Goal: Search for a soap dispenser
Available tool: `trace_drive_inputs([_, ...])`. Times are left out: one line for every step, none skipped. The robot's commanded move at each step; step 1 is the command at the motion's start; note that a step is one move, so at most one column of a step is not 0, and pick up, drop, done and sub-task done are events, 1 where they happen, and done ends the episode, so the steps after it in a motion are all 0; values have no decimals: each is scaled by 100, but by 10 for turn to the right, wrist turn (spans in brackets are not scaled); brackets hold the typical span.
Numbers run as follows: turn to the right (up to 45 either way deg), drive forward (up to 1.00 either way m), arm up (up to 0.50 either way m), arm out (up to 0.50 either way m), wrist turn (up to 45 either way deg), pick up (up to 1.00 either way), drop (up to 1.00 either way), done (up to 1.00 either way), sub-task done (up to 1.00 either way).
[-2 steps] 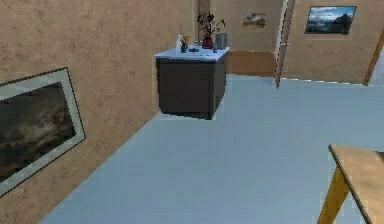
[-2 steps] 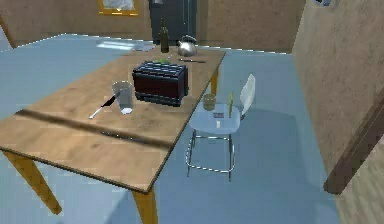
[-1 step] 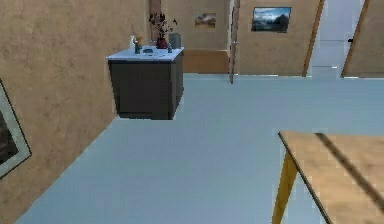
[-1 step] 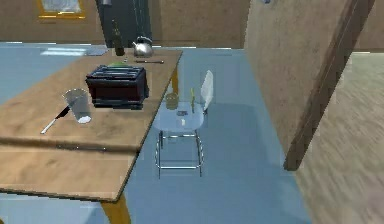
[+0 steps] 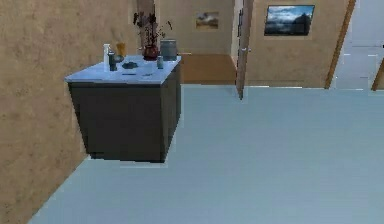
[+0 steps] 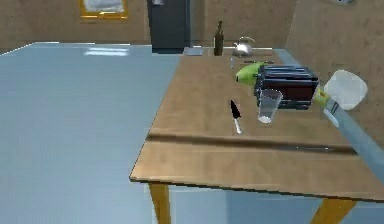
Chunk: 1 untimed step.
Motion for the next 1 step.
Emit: trace_drive_inputs([30, 0, 0, 0, 0, 0, 0, 0, 0])
